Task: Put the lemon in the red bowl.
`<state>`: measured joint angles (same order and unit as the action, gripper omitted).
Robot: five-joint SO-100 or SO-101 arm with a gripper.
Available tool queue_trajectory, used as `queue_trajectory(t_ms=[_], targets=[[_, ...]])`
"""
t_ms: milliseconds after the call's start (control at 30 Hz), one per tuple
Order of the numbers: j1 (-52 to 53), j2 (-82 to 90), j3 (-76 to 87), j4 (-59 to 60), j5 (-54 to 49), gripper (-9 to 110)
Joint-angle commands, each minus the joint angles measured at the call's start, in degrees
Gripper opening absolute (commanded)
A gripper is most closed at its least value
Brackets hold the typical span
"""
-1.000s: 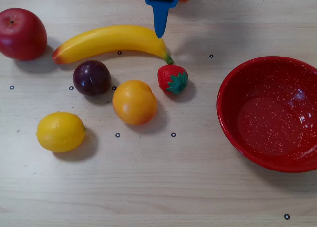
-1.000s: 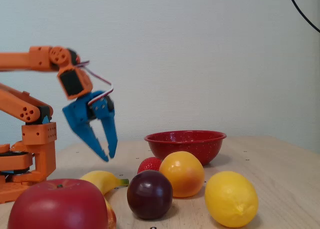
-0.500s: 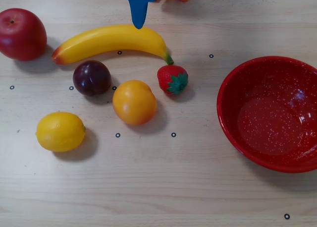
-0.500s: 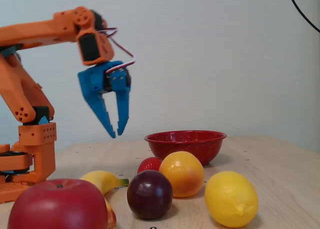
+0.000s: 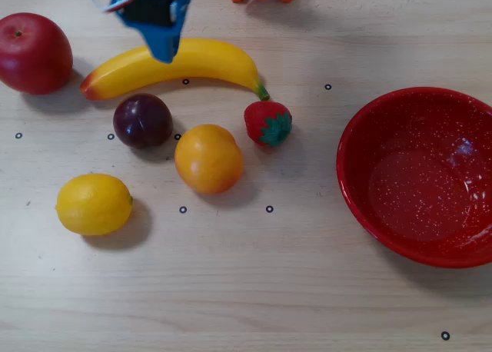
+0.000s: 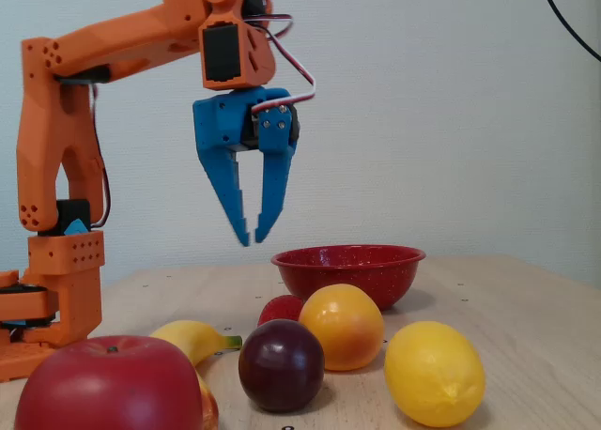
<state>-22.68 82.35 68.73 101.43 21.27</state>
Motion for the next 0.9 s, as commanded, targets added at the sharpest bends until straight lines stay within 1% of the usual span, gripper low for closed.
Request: queue_trajectory(t_ms=[0, 133, 267, 400, 567, 667, 800, 867], targets=[[-2.46, -0.70, -9.49, 1.67, 2.90, 0], [-4.13, -8.53, -19.07, 4.31, 3.87, 0], [-4.66, -13.97, -27.07, 6.59, 7.73, 0], [-5.54, -17.14, -30.23, 7.21, 10.55, 7], [-6.77, -20.04, -31.90, 7.21, 12.92, 13], [-8.00, -21.80, -33.49, 7.21, 14.41, 21], [-9.76, -24.52, -37.18, 7.21, 15.64, 42], [-10.37, -26.02, -38.85, 7.21, 16.79, 48]])
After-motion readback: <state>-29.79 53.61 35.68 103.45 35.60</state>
